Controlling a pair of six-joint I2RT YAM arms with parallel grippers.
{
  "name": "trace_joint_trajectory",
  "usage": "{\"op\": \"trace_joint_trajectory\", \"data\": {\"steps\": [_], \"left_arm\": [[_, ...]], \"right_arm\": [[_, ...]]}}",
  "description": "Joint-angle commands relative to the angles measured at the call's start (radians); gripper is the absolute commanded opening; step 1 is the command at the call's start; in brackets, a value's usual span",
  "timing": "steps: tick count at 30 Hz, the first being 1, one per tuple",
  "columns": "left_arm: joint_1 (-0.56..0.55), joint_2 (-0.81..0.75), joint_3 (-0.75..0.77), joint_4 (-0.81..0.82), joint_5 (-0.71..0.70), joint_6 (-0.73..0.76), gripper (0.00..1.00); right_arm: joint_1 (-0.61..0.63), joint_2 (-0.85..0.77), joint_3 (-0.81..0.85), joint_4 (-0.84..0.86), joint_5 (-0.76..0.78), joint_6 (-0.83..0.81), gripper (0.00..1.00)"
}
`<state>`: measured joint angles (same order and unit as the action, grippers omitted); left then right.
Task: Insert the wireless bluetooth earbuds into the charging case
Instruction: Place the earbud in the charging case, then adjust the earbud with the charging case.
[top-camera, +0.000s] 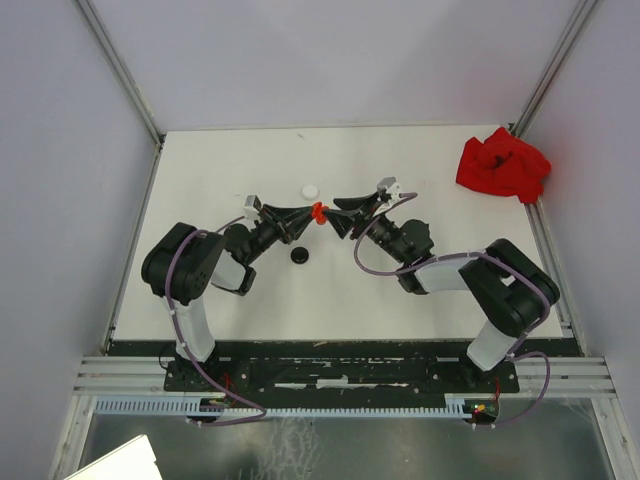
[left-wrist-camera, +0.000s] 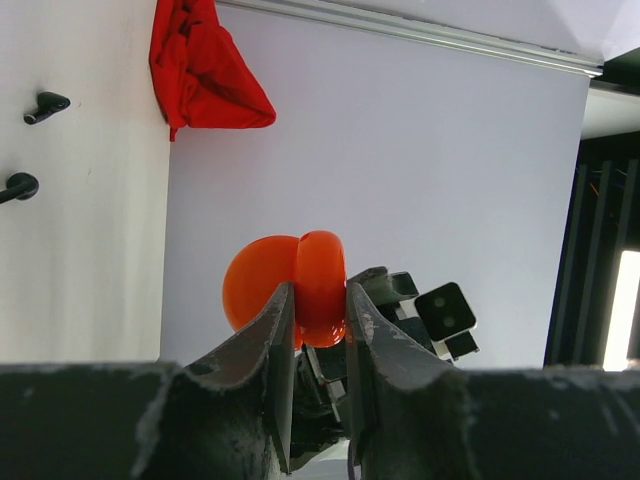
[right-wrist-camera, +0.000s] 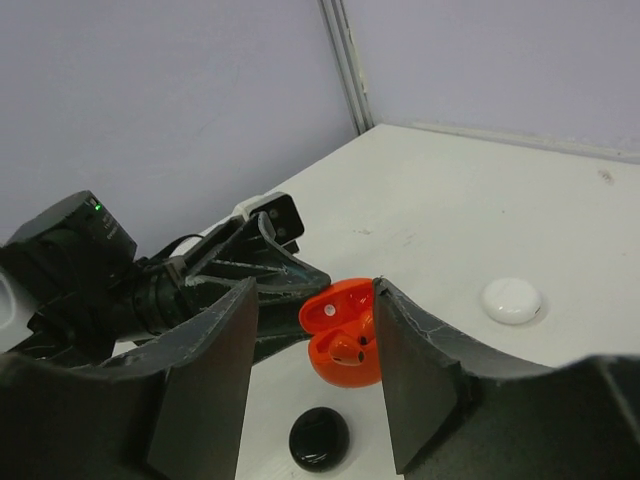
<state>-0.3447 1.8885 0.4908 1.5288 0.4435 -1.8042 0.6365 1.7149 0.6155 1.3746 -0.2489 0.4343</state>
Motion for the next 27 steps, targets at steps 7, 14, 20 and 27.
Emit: {"op": "trace_joint_trajectory", "data": {"steps": [7, 14, 20, 27], "left_arm": [[0.0, 0.029, 0.028, 0.201, -0.005, 0.012, 0.03], [0.0, 0.074, 0.057, 0.199, 0.024, 0.02, 0.03], [-0.001, 0.101, 0.096, 0.187, 0.075, 0.033, 0.03], [-0.002, 0.094, 0.132, 0.121, 0.122, 0.072, 0.03]], "right_arm": [[-0.021, -0.327, 0.256, -1.045, 0.312, -0.076, 0.62], [-0.023, -0.313, 0.449, -1.494, 0.412, -0.134, 0.68], [-0.028, -0.222, 0.618, -1.756, 0.406, -0.173, 0.71], [-0.06, -0.152, 0.66, -1.772, 0.319, -0.18, 0.72]]}}
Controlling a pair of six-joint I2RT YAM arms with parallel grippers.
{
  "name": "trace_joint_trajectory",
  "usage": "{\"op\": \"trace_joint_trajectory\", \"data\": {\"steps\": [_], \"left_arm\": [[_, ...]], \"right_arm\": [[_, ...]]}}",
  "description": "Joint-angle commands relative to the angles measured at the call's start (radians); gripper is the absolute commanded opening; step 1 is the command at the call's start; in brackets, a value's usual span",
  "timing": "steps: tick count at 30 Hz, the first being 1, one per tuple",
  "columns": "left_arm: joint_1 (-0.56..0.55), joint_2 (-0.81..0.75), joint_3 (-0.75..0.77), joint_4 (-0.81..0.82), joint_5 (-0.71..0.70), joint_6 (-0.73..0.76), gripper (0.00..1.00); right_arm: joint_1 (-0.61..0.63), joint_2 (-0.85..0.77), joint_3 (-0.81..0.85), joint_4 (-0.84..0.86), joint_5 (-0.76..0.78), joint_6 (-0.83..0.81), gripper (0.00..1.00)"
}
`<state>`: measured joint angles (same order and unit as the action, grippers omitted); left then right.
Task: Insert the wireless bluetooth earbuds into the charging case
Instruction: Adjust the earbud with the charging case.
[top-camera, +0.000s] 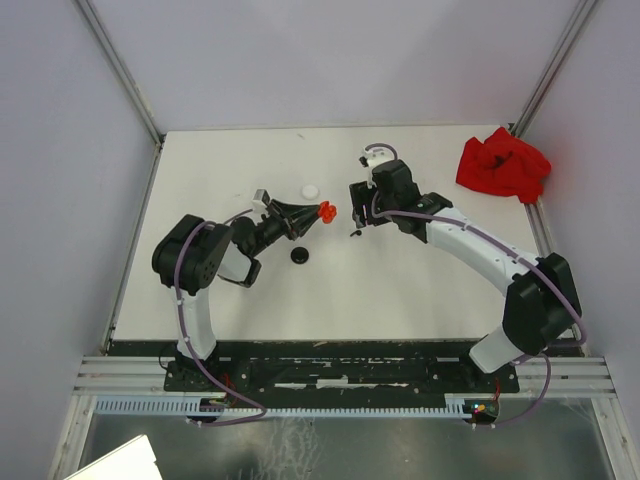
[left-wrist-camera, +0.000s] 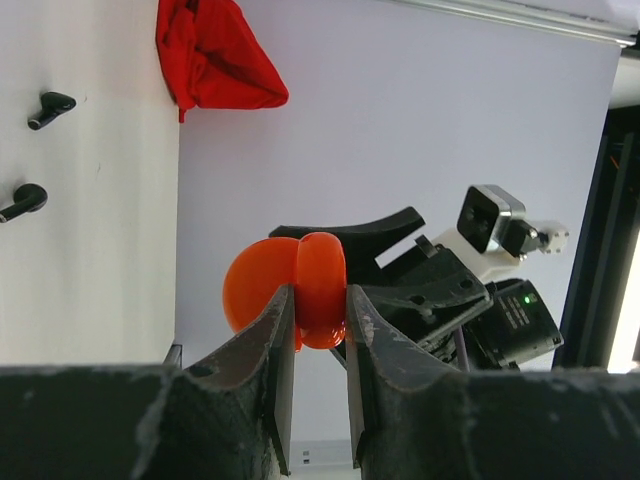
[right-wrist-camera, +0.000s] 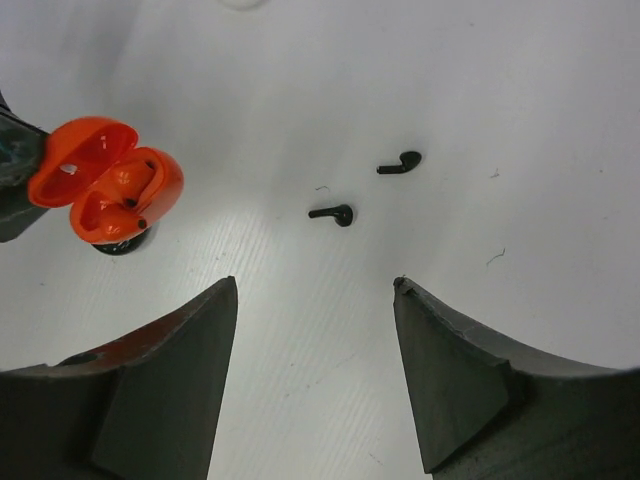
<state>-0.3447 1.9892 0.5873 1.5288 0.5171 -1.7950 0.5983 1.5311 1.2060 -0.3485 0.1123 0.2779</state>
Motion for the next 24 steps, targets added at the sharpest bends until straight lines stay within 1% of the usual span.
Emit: {"op": "trace_joint_trajectory", "data": {"steps": [1, 4, 12, 15, 24], "left_arm": [[-0.001, -0.008, 0.039, 0.116, 0.053, 0.066, 0.03], [-0.005, -0.011, 0.045, 0.094, 0.059, 0.079, 0.03], [-0.018, -0.012, 0.064, 0.052, 0.066, 0.088, 0.03], [-0.023, -0.009, 0.068, 0.047, 0.064, 0.114, 0.03], [-0.025, 0.012, 0.072, 0.048, 0.057, 0.112, 0.03]], "right_arm": [[-0.025, 0.041, 0.074, -0.045, -0.053, -0.026, 0.72], [-0.033, 0.07, 0.088, -0.025, -0.087, -0.034, 0.72], [-0.036, 0.154, 0.16, -0.026, -0.129, -0.041, 0.72], [-0.036, 0.18, 0.188, -0.037, -0.144, -0.039, 0.72], [-0.016, 0.183, 0.194, -0.04, -0.174, -0.028, 0.71]]}}
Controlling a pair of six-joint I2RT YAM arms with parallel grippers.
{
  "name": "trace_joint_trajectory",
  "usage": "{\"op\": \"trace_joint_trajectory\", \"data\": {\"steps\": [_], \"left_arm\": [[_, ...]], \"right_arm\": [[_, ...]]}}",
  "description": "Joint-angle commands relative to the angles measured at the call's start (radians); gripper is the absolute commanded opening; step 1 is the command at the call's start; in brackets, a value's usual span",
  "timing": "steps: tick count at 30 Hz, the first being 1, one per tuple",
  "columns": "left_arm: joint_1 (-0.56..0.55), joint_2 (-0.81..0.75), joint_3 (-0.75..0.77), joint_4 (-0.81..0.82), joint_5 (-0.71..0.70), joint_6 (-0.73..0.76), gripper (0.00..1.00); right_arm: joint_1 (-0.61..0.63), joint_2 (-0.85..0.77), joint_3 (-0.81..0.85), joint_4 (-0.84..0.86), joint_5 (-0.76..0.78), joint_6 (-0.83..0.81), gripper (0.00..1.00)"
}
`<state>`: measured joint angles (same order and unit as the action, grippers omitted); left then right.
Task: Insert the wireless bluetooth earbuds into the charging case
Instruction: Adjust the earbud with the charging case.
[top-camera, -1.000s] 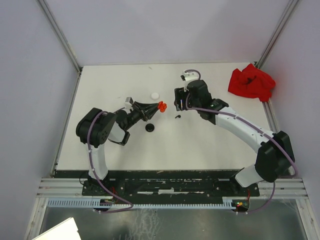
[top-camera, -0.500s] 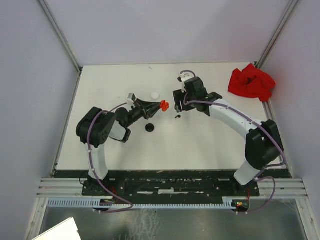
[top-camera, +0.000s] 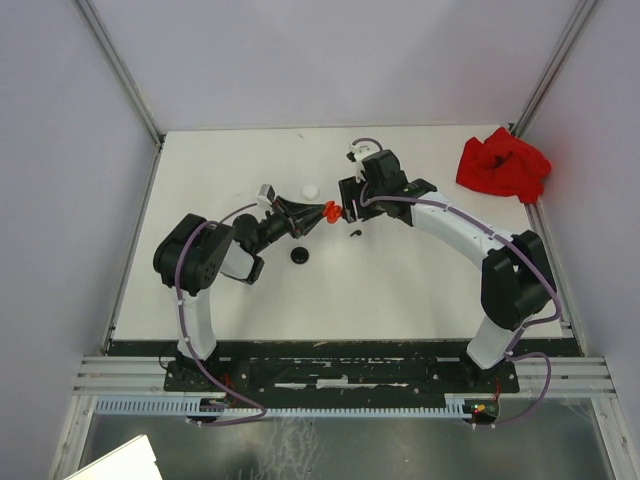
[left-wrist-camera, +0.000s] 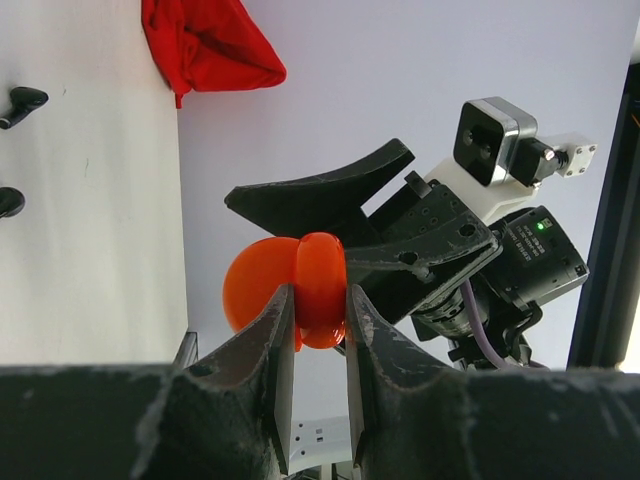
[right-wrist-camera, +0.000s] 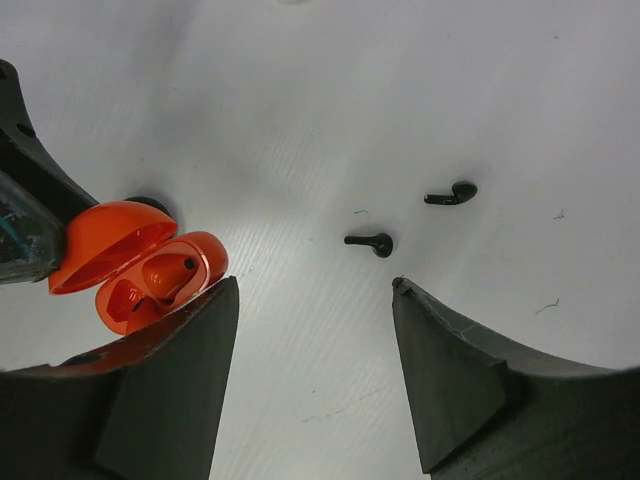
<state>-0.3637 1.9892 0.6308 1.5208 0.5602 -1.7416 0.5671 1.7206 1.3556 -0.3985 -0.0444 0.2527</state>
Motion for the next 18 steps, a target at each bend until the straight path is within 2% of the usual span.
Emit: {"op": "trace_joint_trajectory", "data": {"steps": [1, 13, 18], "left_arm": [[-0.007, 0.016, 0.029, 0.057, 0.012, 0.058, 0.03], [-0.007, 0.045, 0.019, 0.077, -0.007, 0.046, 0.03], [-0.007, 0.036, 0.001, 0.087, -0.057, 0.012, 0.03]], "right_arm": [[0.021, -0.007, 0.044, 0.009, -0.017, -0.003, 0.7], [0.1, -0.016, 0.024, 0.012, 0.015, 0.014, 0.7], [0.101, -0.091, -0.116, 0.123, 0.122, 0.028, 0.71]]}}
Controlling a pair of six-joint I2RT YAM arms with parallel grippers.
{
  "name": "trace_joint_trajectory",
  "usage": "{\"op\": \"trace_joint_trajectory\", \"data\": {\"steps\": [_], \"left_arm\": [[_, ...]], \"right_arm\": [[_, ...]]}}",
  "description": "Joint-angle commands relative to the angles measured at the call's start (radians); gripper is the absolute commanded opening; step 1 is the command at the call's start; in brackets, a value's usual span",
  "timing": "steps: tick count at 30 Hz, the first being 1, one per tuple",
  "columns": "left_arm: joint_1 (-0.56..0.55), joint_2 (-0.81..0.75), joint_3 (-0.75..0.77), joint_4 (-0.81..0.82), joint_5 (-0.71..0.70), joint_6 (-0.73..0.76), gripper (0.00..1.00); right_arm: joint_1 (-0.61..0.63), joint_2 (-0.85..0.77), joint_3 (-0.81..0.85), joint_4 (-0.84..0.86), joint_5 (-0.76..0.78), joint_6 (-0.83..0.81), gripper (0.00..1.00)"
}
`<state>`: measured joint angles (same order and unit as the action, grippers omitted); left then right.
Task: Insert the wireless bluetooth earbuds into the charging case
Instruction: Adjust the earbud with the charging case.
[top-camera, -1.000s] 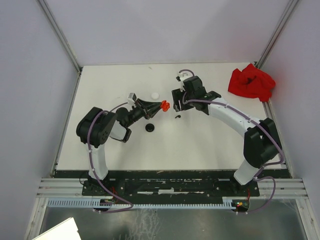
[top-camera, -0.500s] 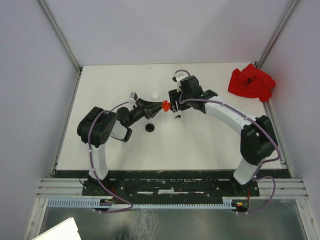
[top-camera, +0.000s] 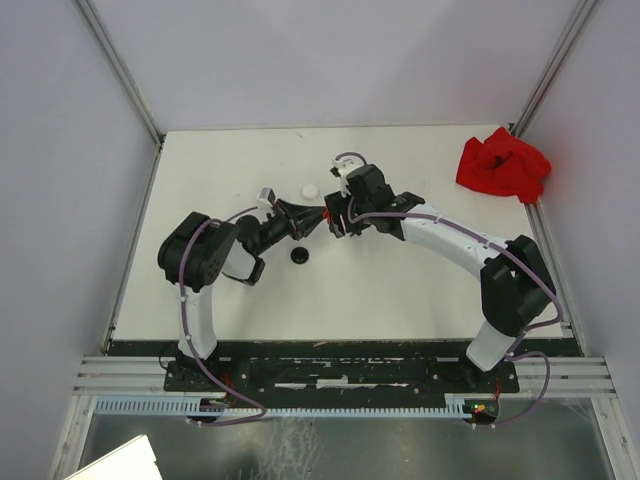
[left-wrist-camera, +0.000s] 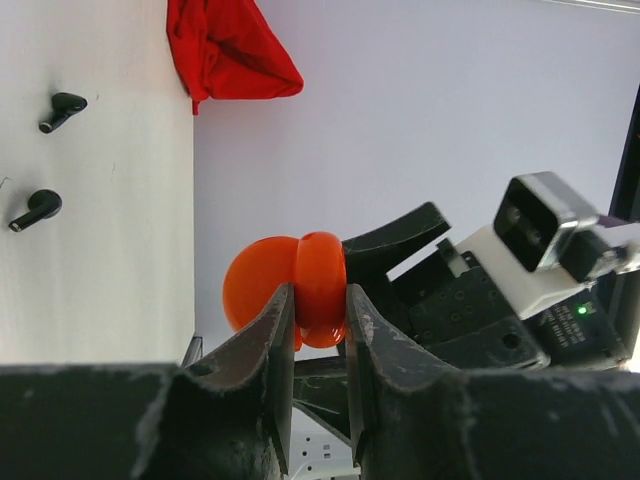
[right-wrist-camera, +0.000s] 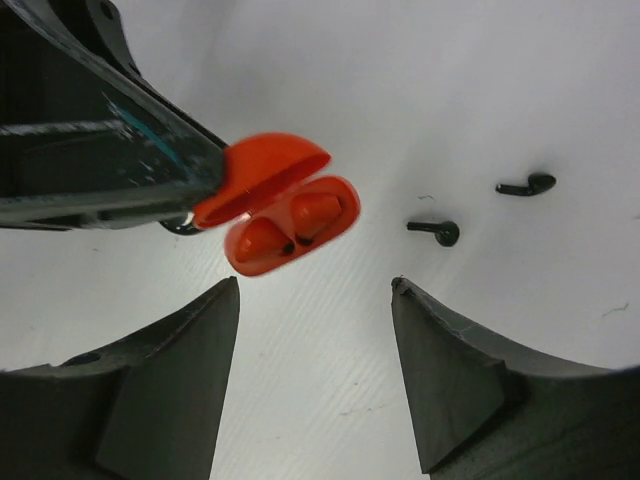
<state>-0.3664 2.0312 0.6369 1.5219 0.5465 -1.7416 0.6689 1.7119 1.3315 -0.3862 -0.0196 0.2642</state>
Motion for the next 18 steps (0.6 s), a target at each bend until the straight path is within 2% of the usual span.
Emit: {"op": "trace_joint_trajectory", "data": {"steps": [1, 7, 11, 15, 18], "left_arm": [[-0.004, -0.015, -0.01, 0.083, -0.059, 0.005, 0.03], [-0.025, -0.135, -0.052, -0.091, -0.214, 0.021, 0.03], [-0.057, -0.216, -0.063, -0.212, -0.319, 0.006, 0.03], [-0.082, -0.262, -0.047, -0.323, -0.387, -0.024, 0.03], [-0.105, -0.276, -0.034, -0.386, -0.424, -0.051, 0.03]], "right_arm": [[-0.001, -0.105, -0.139, 0.159, 0.114, 0.013, 0.71], [0.004, -0.205, -0.394, 0.515, 0.124, -0.01, 0.73], [0.014, -0.189, -0.525, 0.783, 0.127, -0.062, 0.78], [0.021, -0.145, -0.661, 1.147, 0.09, -0.105, 0.84], [0.03, -0.104, -0.691, 1.286, 0.087, -0.128, 0.86]]}}
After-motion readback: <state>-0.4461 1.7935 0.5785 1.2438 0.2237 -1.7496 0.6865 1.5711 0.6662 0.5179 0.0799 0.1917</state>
